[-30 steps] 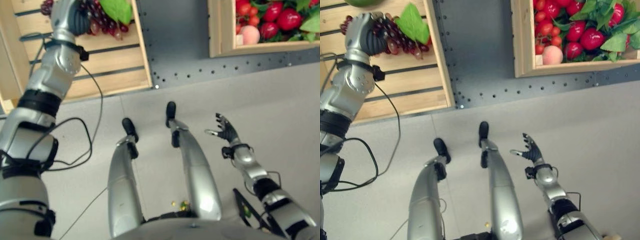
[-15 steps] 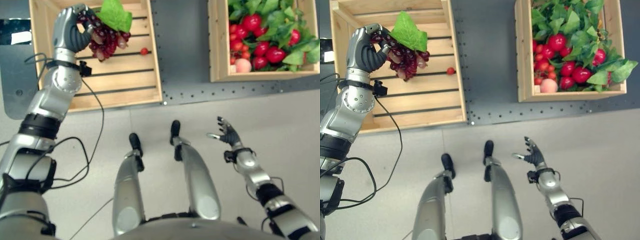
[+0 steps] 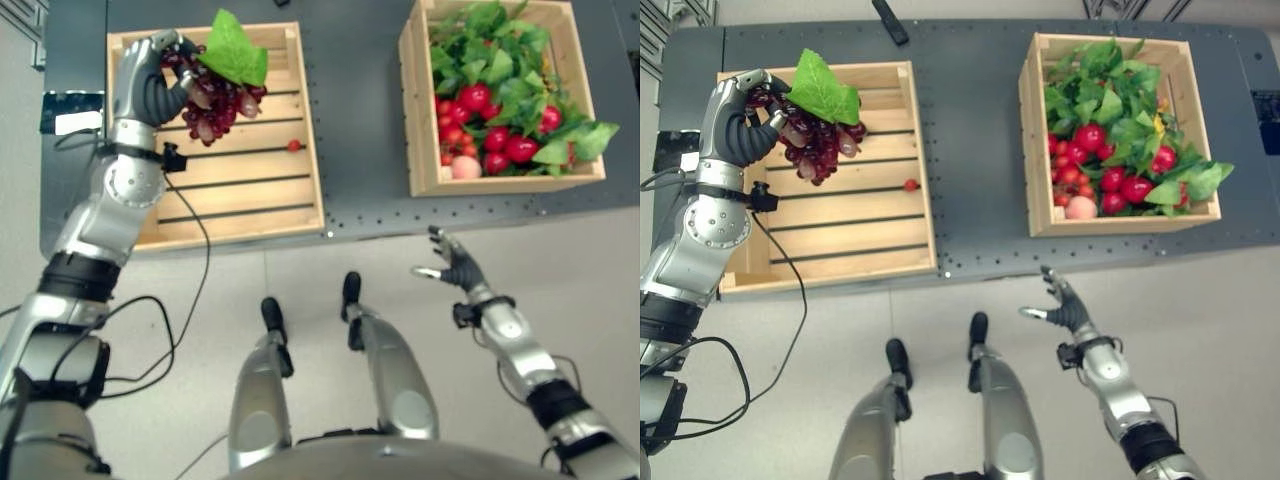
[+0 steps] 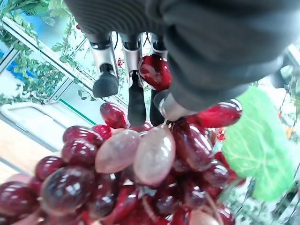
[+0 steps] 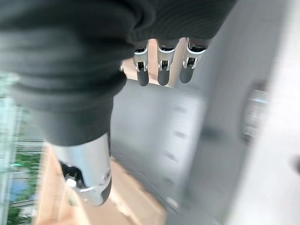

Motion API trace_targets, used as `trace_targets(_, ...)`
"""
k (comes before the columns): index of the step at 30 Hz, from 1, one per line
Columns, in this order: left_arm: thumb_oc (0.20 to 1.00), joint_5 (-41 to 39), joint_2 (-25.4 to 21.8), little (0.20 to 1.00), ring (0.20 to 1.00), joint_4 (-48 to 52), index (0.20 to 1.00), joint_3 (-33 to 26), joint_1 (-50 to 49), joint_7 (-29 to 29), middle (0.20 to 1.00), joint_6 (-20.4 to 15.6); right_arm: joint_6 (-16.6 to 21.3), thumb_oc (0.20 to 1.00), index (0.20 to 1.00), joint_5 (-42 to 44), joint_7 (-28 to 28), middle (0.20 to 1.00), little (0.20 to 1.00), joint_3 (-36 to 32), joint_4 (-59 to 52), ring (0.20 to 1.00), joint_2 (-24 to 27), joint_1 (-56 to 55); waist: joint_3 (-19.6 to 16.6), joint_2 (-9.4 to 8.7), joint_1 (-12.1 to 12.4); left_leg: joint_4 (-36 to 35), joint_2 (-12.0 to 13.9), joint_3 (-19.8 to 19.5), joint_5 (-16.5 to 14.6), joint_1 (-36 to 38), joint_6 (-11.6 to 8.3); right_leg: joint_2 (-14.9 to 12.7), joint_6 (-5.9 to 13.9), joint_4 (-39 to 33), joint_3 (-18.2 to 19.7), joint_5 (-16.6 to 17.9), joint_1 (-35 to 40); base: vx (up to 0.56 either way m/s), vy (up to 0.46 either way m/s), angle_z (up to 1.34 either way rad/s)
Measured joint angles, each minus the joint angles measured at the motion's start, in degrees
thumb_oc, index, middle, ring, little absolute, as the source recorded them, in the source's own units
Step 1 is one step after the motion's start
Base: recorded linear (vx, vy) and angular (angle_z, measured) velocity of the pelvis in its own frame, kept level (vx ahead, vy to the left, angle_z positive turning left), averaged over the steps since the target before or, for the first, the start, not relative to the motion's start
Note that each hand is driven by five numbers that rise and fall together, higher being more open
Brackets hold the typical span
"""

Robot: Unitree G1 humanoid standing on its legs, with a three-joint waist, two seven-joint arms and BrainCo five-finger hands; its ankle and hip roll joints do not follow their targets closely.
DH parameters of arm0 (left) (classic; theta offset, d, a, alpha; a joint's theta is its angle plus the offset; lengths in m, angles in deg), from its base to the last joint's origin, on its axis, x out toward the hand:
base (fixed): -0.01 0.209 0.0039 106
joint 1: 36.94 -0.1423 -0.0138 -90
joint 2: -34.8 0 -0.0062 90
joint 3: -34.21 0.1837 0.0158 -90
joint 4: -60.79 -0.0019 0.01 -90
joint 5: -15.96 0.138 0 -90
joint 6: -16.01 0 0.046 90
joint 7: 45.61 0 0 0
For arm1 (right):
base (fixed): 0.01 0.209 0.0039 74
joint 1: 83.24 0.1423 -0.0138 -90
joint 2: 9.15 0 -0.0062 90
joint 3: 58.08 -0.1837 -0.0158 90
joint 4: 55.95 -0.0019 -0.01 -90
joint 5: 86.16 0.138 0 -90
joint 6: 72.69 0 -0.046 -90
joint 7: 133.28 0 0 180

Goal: Pick up the fruits from the basket on one side to the basket on the other side

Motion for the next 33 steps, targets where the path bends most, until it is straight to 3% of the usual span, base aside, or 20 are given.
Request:
trace_targets(5, 0.200, -3.8, 0.5, 0.200, 0.200, 3.3, 0.200, -0.1, -1.8, -3.4, 0.200, -1.6, -0.3, 1.000, 1.000, 2.8, -2.8, 1.000, 1.000, -3.2, -6.9, 1.000, 13.4, 9.2, -1.0, 0.59, 0.5, -0.4, -0.2, 0.1, 0.0, 2.8, 0.05, -0.3, 0.16, -0.2, 0.0, 0.0, 2.6, 0.00, 0.000, 0.00)
trace_targets(11, 0.200, -8.9, 0.5, 0.200, 0.200, 6.3, 0.200, 0.3, -2.2, -6.7, 0.200, -3.2, -0.8, 1.000, 1.000, 12.7, -7.3, 1.000, 1.000, -0.5, -9.4, 1.000, 20.1, 16.9, -2.9, 2.41, 2.1, -0.7, -0.2, -0.1, 0.2, 3.9, 0.16, -0.5, 0.18, -0.2, -0.5, 0.0, 3.9, 0.01, 0.000, 0.04)
trace_targets(20, 0.200, -12.8, 0.7, 0.200, 0.200, 9.3, 0.200, 1.8, -2.8, -10.6, 0.200, -4.2, -1.1, 1.000, 1.000, 16.9, -8.5, 1.000, 1.000, 9.1, -10.9, 1.000, 18.1, 29.5, -5.4, 3.61, 3.0, -0.5, -0.3, -0.1, 0.2, 3.2, 0.23, -0.6, 0.20, 0.2, -0.5, 0.0, 3.2, 0.00, 0.001, 0.01)
trace_targets(23, 0.200, -14.0, 1.1, 0.200, 0.200, 10.0, 0.200, 3.5, -2.7, -11.7, 0.200, -4.8, -1.4, 1.000, 1.000, 18.7, -8.8, 1.000, 1.000, 12.7, -11.0, 1.000, 14.6, 34.1, -6.2, 3.81, 3.0, -0.1, -0.3, -0.1, 0.3, 2.4, 0.25, -0.6, 0.15, 0.4, -0.5, 0.0, 2.4, 0.00, 0.000, 0.00)
trace_targets(25, 0.200, -15.0, 1.6, 0.200, 0.200, 10.0, 0.200, 4.7, -2.6, -12.0, 0.200, -4.9, -1.5, 1.000, 1.000, 20.0, -9.2, 1.000, 1.000, 13.4, -10.8, 1.000, 12.5, 35.2, -6.2, 3.81, 3.0, -0.1, -0.3, -0.1, 0.3, 2.3, 0.25, -0.7, 0.14, 0.4, -0.5, 0.0, 2.3, 0.00, 0.000, 0.00)
trace_targets(33, 0.200, -16.1, 1.7, 0.200, 0.200, 13.4, 0.200, 5.8, -2.4, -14.1, 0.200, -5.3, -1.9, 1.000, 1.000, 22.7, -11.9, 1.000, 1.000, 17.4, -11.7, 1.000, 12.0, 36.3, -6.3, 3.78, 3.0, 0.3, -0.3, -0.1, 0.3, 1.2, 0.25, -0.7, 0.16, 0.9, -0.4, -0.1, 1.1, 0.00, 0.000, 0.00)
